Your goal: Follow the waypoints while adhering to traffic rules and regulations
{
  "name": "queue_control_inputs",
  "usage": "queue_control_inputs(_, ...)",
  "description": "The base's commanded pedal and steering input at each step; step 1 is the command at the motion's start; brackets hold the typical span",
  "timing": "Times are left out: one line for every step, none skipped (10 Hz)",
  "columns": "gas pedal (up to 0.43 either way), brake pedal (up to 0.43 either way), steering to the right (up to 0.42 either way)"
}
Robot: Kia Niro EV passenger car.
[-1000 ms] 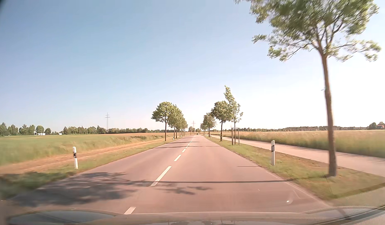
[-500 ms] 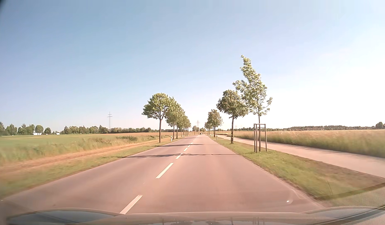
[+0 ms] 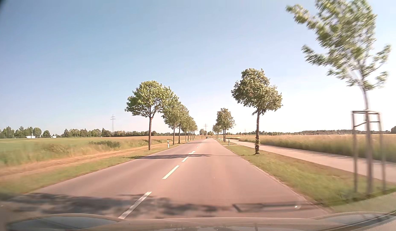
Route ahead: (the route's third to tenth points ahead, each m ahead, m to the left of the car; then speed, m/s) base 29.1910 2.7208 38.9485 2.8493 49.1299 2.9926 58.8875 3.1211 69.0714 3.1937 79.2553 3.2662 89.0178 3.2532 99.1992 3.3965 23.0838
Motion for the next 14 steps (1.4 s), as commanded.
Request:
queue_control_inputs(0.449,0.012,-0.006)
queue_control_inputs(0.441,0.012,-0.005)
queue_control_inputs(0.429,0.012,-0.003)
queue_control_inputs(0.421,0.012,-0.002)
queue_control_inputs(0.398,0.012,0.000)
queue_control_inputs(0.378,0.012,0.000)
queue_control_inputs(0.370,0.012,0.000)
queue_control_inputs(0.350,0.012,0.000)
queue_control_inputs(0.339,0.012,0.000)
queue_control_inputs(0.331,0.012,0.000)
queue_control_inputs(0.311,0.006,0.000)
queue_control_inputs(0.280,0.012,0.000)
queue_control_inputs(0.268,0.012,0.000)
queue_control_inputs(0.260,0.012,-0.002)
